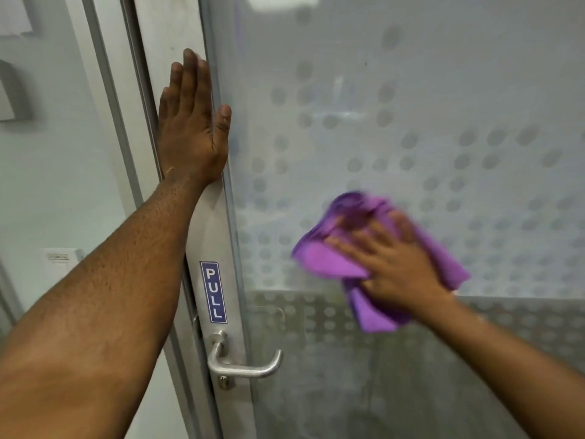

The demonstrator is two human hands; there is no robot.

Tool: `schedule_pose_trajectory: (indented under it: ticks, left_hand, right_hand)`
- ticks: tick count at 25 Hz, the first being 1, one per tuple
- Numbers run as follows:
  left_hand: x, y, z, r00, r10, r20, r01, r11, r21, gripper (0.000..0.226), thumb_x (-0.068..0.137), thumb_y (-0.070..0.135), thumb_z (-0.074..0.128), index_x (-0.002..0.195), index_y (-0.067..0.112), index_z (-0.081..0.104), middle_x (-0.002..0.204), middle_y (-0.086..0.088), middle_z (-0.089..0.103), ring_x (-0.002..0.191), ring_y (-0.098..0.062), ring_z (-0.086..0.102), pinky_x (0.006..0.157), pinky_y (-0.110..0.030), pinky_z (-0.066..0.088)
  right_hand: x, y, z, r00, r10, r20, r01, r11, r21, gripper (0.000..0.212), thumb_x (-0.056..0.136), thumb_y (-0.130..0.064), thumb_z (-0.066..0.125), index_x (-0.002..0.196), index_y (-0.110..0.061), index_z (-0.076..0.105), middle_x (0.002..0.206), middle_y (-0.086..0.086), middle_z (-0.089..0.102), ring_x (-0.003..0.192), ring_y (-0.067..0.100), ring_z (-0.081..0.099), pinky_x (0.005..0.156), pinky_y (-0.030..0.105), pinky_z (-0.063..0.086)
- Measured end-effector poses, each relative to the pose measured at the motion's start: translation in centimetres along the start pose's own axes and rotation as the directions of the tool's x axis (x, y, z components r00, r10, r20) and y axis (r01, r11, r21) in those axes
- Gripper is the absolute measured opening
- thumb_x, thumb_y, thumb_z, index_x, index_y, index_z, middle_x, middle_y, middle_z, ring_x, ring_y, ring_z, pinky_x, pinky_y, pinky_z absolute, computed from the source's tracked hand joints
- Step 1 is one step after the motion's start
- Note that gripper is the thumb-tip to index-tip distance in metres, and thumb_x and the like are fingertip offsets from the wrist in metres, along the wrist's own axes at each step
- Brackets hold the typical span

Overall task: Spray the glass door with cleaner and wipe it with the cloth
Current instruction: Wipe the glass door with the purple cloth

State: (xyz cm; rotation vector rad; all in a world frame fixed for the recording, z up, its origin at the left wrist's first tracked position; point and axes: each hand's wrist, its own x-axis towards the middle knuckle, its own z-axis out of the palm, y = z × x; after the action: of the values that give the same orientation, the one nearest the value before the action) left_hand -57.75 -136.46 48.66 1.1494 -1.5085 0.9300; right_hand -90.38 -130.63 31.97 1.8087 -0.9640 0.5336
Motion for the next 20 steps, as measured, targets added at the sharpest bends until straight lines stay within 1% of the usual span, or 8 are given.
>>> schedule_pose_trajectory:
  ticks: [3,6,9,13,15,17,18,20]
  left_hand:
    - [0.0,0.1,0.4,0.998,-0.001,-0.055,0.003,1.000,0.026,0.062,0.106,0.043,0.022,0.158,0.009,0.013,0.166,-0.015,0.011,0.154,-0.028,0.007,0.124,-0.036,0.003]
    - [0.0,0.0,0.8,0.995,0.018,-0.098,-0.015,0.999,0.034,0.062,0.106,0.043,0.023,0.157,0.007,0.018,0.164,-0.019,0.016,0.153,-0.032,0.012,0.124,-0.037,0.004]
    - [0.0,-0.3,1.0,0.993,0.017,-0.115,-0.012,0.999,0.041,0.065,0.106,0.045,0.021,0.156,0.004,0.020,0.163,-0.020,0.019,0.152,-0.035,0.015,0.123,-0.036,0.003]
    - [-0.1,-0.2,0.7,0.994,0.006,-0.108,-0.001,0.999,0.040,0.068,0.105,0.049,0.018,0.156,0.005,0.019,0.163,-0.020,0.018,0.152,-0.034,0.014,0.122,-0.034,0.002]
    - [0.1,-0.1,0.4,0.995,0.007,-0.102,-0.006,1.000,0.014,0.067,0.105,0.049,0.019,0.157,0.006,0.018,0.164,-0.019,0.017,0.153,-0.031,0.010,0.123,-0.037,0.004]
    - [0.0,0.1,0.2,0.994,0.009,-0.108,-0.010,1.000,-0.003,0.066,0.106,0.047,0.021,0.157,0.006,0.017,0.164,-0.020,0.016,0.151,-0.021,0.002,0.124,-0.040,0.006]
    - [-0.1,0.2,0.2,0.993,0.011,-0.119,-0.011,1.000,-0.001,0.065,0.106,0.047,0.021,0.157,0.006,0.017,0.164,-0.020,0.016,0.149,-0.018,0.000,0.124,-0.041,0.006]
    - [-0.3,0.1,0.2,0.994,0.003,-0.113,-0.002,1.000,0.007,0.066,0.105,0.048,0.020,0.156,0.006,0.018,0.164,-0.021,0.016,0.151,-0.022,0.002,0.124,-0.041,0.006]
  right_hand:
    - [-0.9,4.0,-1.3,0.920,0.370,-0.128,-0.374,0.927,-0.007,0.070,0.087,-0.050,0.052,0.152,-0.035,0.030,0.161,0.002,0.025,0.147,0.032,0.023,0.118,0.060,0.004]
    - [1.8,-0.9,-0.4,0.836,0.531,-0.134,-0.525,0.847,0.083,0.072,0.084,-0.054,0.052,0.151,-0.037,0.032,0.161,-0.002,0.015,0.149,0.032,0.016,0.117,0.060,0.001]
    - [2.4,-5.2,0.7,0.918,0.384,-0.099,-0.373,0.921,0.110,0.069,0.085,-0.054,0.053,0.149,-0.036,0.036,0.160,-0.001,0.021,0.149,0.027,0.015,0.118,0.059,0.005]
    - [-0.7,-8.0,2.1,0.996,0.088,0.034,-0.091,0.991,0.100,0.073,0.085,-0.054,0.055,0.151,-0.034,0.032,0.162,-0.003,0.023,0.150,0.023,0.016,0.121,0.052,0.000]
    - [-3.3,-8.1,2.8,0.981,-0.118,0.157,0.097,0.986,0.132,0.074,0.084,-0.050,0.056,0.152,-0.034,0.030,0.161,-0.003,0.027,0.149,0.023,0.019,0.122,0.049,-0.005]
    - [-5.9,-6.2,3.5,0.954,-0.241,0.181,0.219,0.967,0.133,0.072,0.083,-0.043,0.058,0.150,-0.035,0.034,0.157,-0.005,0.035,0.146,0.022,0.025,0.122,0.046,-0.007]
    - [-6.5,-5.3,3.4,0.968,-0.192,0.161,0.178,0.979,0.097,0.071,0.083,-0.043,0.059,0.149,-0.036,0.036,0.156,-0.006,0.038,0.145,0.021,0.027,0.122,0.045,-0.005]
    - [-4.9,-4.8,2.4,0.988,0.143,0.065,-0.146,0.988,0.049,0.070,0.085,-0.047,0.057,0.150,-0.037,0.033,0.159,-0.004,0.029,0.148,0.022,0.022,0.122,0.047,0.000]
